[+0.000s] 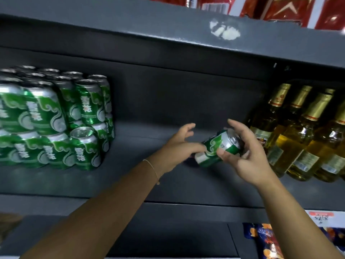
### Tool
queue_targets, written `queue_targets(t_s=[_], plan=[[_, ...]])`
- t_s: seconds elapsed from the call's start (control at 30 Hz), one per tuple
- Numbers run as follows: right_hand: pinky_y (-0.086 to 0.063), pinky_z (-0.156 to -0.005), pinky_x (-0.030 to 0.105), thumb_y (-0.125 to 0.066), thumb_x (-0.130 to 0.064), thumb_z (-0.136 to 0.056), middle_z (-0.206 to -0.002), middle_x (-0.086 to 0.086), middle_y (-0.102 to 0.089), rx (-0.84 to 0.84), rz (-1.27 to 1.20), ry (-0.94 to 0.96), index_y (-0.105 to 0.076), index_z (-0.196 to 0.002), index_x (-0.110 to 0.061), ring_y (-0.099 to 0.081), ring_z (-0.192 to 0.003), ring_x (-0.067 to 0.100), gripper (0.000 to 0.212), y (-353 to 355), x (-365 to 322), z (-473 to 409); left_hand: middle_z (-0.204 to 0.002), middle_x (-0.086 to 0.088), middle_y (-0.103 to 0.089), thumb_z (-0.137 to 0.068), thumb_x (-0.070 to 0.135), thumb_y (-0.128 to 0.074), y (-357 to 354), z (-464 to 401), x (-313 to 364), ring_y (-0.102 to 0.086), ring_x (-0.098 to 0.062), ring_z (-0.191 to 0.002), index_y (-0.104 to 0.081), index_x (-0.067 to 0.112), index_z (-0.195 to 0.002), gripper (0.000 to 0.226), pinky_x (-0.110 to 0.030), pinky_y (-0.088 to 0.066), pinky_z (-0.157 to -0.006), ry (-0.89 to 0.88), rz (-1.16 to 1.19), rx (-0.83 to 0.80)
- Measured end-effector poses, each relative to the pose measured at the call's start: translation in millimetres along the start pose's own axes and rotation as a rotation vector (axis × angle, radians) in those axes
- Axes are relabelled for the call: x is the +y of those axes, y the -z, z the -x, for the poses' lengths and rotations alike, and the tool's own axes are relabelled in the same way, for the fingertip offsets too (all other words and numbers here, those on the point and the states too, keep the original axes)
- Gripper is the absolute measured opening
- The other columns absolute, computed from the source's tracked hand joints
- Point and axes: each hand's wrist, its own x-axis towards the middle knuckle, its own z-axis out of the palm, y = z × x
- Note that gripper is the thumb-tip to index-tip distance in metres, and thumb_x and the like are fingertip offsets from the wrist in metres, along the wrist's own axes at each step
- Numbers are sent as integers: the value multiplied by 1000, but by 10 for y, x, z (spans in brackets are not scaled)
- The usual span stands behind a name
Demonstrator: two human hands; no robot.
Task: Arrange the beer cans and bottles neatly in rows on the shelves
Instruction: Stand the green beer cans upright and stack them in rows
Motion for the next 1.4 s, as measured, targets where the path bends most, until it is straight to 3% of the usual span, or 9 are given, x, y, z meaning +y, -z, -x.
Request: queue_targets(t_s=[0.1,0.27,0.43,0.57,0.67,0.97,1.17,1.3,1.4], plan=[[-51,-102,48,-83,-14,-75,-129,-1,-61,-84,-173,10,-48,-140,-24,-60,-120,18,74,-189,-95,-52,-128,-2,-55,-85,2,-68,290,149,27,-61,-12,-103,-43,23,-136,61,-20,-53,-74,45,46,-168],[-55,-92,37,-95,-39,-57,-126,5,-64,-146,-459,-45,-49,-139,-21,-61,-112,22,95,-570,-310,-178,-106,-5,-70,-80,-1,-73,667,415,33,-66,-17,-94,-59,13,-117,42,-31,-56,-83,8,15,-233],[-55,-86,28,-95,-42,-55,-119,5,-66,-139,-559,-87,-48,-136,-14,-63,-104,16,97,-1033,-562,-287,-102,-1,-74,-65,13,-88,887,635,65,-70,-18,-96,-66,16,-106,46,-38,-56,-89,-72,-63,8],[-55,-88,29,-92,-50,-57,-116,4,-71,-78,-554,-138,-52,-135,-13,-65,-104,16,95,-1382,-723,-316,-92,12,-70,-58,36,-89,1062,805,114,-66,-2,-83,-61,29,-102,52,-24,-56,-77,-183,-356,303],[-57,-76,25,-76,-28,-77,-117,6,-71,-85,-499,-159,-47,-141,-13,-68,-99,16,72,-1603,-858,-310,-99,12,-61,-55,49,-82,1165,900,105,-60,-2,-86,-55,33,-106,60,-25,-53,-75,-261,-525,486],[-57,-67,23,-75,5,-78,-102,-1,-72,-62,-465,-165,-46,-139,-19,-72,-85,7,72,-2220,-1204,-338,-111,8,-52,-62,54,-76,1660,1142,30,-53,-10,-97,-46,28,-122,72,-28,-49,-83,-311,-636,613],[-58,-69,24,-76,7,-79,-103,0,-71,-25,-395,-127,-50,-130,-13,-71,-88,10,61,-2640,-1357,-451,-140,-2,-45,-81,52,-66,2018,1297,-58,-39,-18,-130,-32,16,-147,83,-27,-32,-107,-348,-709,630],[-58,-89,45,-81,1,-77,-115,10,-68,-1,-318,-101,-48,-135,-8,-68,-106,27,66,-2864,-1403,-509,-139,-1,-44,-87,38,-62,2221,1412,-132,-42,-17,-127,-35,15,-146,68,-27,-37,-106,-375,-707,648],[-59,-90,38,-78,4,-79,-112,7,-69,12,-279,-79,-50,-132,-7,-69,-102,21,61,-2978,-1420,-530,-137,-2,-47,-89,32,-59,2337,1475,-173,-46,-17,-122,-36,17,-146,63,-30,-42,-102,-358,-672,629]])
